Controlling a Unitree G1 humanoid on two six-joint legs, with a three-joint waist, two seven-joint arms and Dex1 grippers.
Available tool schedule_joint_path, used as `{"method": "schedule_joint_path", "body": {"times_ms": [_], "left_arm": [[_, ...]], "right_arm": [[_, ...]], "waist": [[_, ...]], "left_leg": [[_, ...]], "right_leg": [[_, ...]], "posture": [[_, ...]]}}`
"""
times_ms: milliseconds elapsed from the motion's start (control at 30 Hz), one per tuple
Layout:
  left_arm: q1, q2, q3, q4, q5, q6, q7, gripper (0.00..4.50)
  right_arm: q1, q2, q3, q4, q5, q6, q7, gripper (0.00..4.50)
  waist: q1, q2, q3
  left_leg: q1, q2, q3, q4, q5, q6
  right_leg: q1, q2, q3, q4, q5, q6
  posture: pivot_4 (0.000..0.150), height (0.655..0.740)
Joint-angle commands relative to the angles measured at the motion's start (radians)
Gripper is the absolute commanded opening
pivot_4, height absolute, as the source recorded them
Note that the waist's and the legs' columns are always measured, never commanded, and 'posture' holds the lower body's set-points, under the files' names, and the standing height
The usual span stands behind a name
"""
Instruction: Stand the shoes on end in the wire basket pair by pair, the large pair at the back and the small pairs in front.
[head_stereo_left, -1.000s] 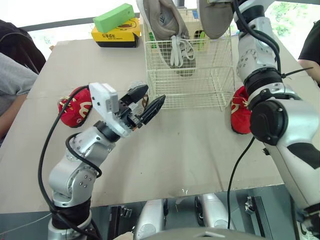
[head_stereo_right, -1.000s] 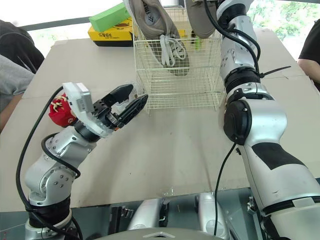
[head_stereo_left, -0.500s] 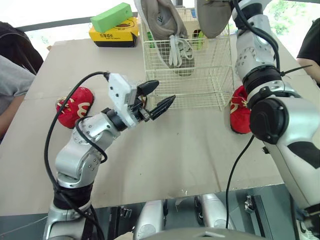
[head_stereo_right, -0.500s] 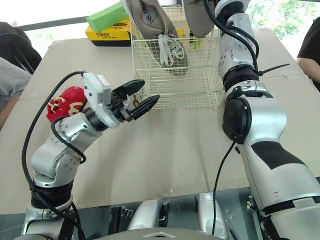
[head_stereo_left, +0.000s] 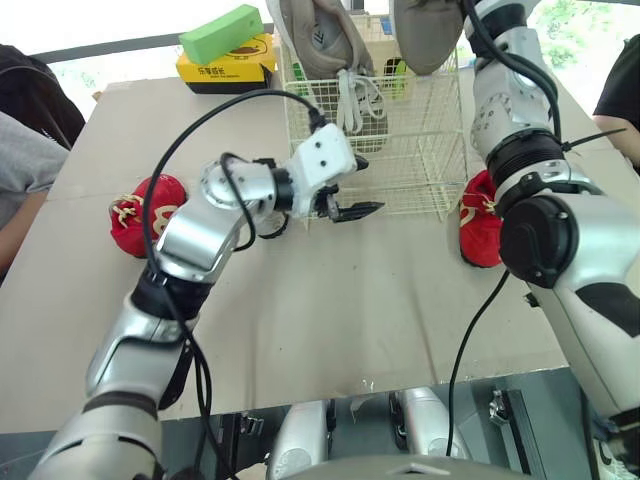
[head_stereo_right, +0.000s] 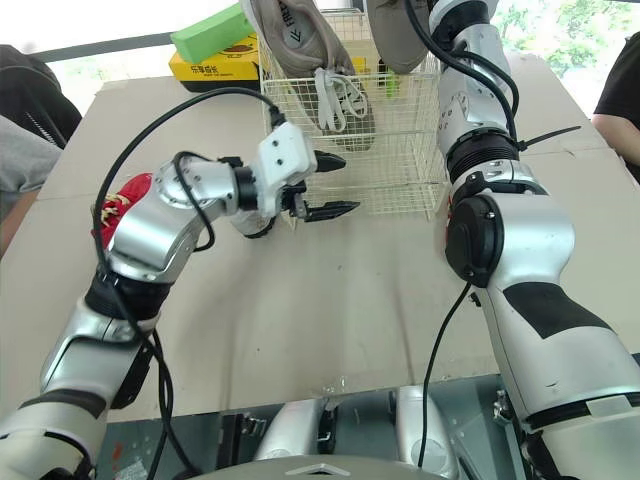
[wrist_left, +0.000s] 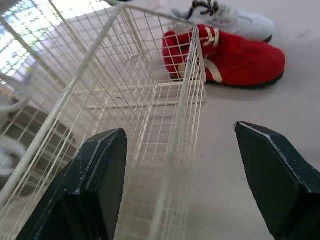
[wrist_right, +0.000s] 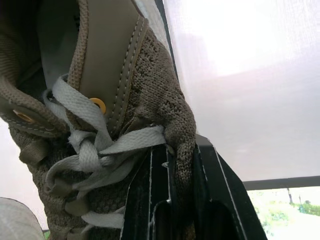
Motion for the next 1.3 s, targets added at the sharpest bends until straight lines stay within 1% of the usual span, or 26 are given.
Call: {"method": "schedule_joint_path", "body": {"times_ms": [33,133,167,233,400,800,967,1033,1100,1167,1200,1267,1300], "left_arm": [[-0.076,-0.021,-0.043,0.097,0.051,-0.06,-0.096,2.95],[-0.103,-0.023,-0.06,0.149,0.069,-0.089,-0.167,1.46],[-0.104,-0.021,-0.062,0.154,0.072,-0.092,-0.19,1.08],[-0.102,-0.023,-0.055,0.157,0.073,-0.088,-0.216,0.05],[-0.089,-0.02,-0.031,0.116,0.068,-0.062,-0.248,0.02],[-0.014,0.034,0.031,-0.108,0.027,0.092,-0.241,0.02],[0.017,0.035,0.058,-0.155,0.012,0.102,-0.222,0.02],[0.033,0.027,0.099,-0.175,-0.043,0.137,-0.225,0.02],[0.042,0.013,0.147,-0.2,-0.098,0.185,-0.209,0.81],[0.055,0.014,0.189,-0.213,-0.121,0.194,-0.183,1.64],[0.066,0.014,0.219,-0.223,-0.144,0.211,-0.166,2.33],[0.095,0.037,0.257,-0.247,-0.175,0.221,-0.166,3.28],[0.11,0.045,0.271,-0.256,-0.185,0.232,-0.158,3.89]], "right_arm": [[-0.04,-0.013,-0.003,-0.067,0.015,-0.048,0.011,0.0],[-0.035,-0.015,-0.002,-0.074,0.015,-0.053,0.014,0.0],[-0.033,-0.016,-0.002,-0.075,0.016,-0.054,0.015,0.0],[-0.029,-0.018,-0.002,-0.078,0.017,-0.055,0.014,0.0],[-0.024,-0.014,0.0,-0.084,0.02,-0.059,0.016,0.0],[-0.01,0.03,0.006,-0.096,0.037,-0.053,0.056,0.0],[0.052,0.061,0.022,-0.101,0.024,-0.058,0.059,0.0],[0.086,0.066,0.026,-0.104,0.023,-0.054,0.056,0.0],[0.115,0.068,0.033,-0.11,0.021,-0.052,0.055,0.0],[0.142,0.072,0.038,-0.12,0.024,-0.042,0.057,0.0],[0.155,0.074,0.04,-0.128,0.027,-0.037,0.06,0.0],[0.174,0.079,0.045,-0.148,0.031,-0.03,0.07,0.0],[0.18,0.082,0.047,-0.16,0.035,-0.026,0.077,0.0]], "waist": [[-0.005,0.0,0.0],[-0.011,0.0,0.0],[-0.011,0.0,0.0],[-0.013,0.0,0.0],[-0.012,0.0,0.0],[-0.033,0.0,0.0],[-0.033,0.0,0.0],[-0.033,0.0,0.0],[-0.034,0.0,0.0],[-0.031,0.0,-0.001],[-0.031,-0.001,-0.001],[-0.032,-0.001,-0.001],[-0.032,-0.001,-0.001]], "left_leg": [[0.0,0.0,0.0,0.0,0.0,0.0],[0.0,0.0,0.001,0.0,0.0,0.0],[0.0,0.0,0.001,-0.001,0.0,0.0],[0.0,0.001,0.001,-0.001,0.0,0.0],[0.0,0.001,0.002,-0.002,0.0,0.0],[0.0,0.002,0.001,-0.003,0.0,0.0],[0.0,0.002,0.001,-0.002,0.0,0.0],[0.001,0.002,0.001,-0.001,0.0,0.0],[0.001,0.002,0.001,0.0,0.0,0.0],[0.001,0.002,0.0,0.001,0.0,0.0],[0.002,0.002,0.0,0.001,0.0,0.0],[0.005,0.002,0.0,0.002,0.0,0.0],[0.008,0.002,-0.001,0.001,0.0,0.001]], "right_leg": [[0.0,0.0,0.0,0.0,0.0,0.0],[-0.001,0.0,0.001,0.0,0.0,0.0],[-0.002,0.001,0.002,0.001,0.0,0.0],[-0.002,0.001,0.002,0.001,0.0,0.0],[-0.003,0.001,0.003,0.001,0.0,0.0],[-0.003,0.001,0.004,0.001,0.0,0.0],[-0.003,0.001,0.003,0.001,0.0,0.0],[-0.002,0.001,0.004,0.001,0.0,0.0],[-0.002,0.001,0.004,0.002,0.0,0.0],[-0.002,0.001,0.003,0.003,0.0,0.0],[0.0,0.001,0.003,0.003,0.0,0.0],[0.003,0.001,0.003,0.003,0.0,0.0],[0.006,0.001,0.002,0.003,0.0,0.0]], "posture": [[0.15,0.74],[0.15,0.74],[0.15,0.74],[0.15,0.74],[0.15,0.74],[0.15,0.74],[0.15,0.74],[0.15,0.74],[0.15,0.74],[0.15,0.74],[0.15,0.74],[0.15,0.74],[0.15,0.74]]}}
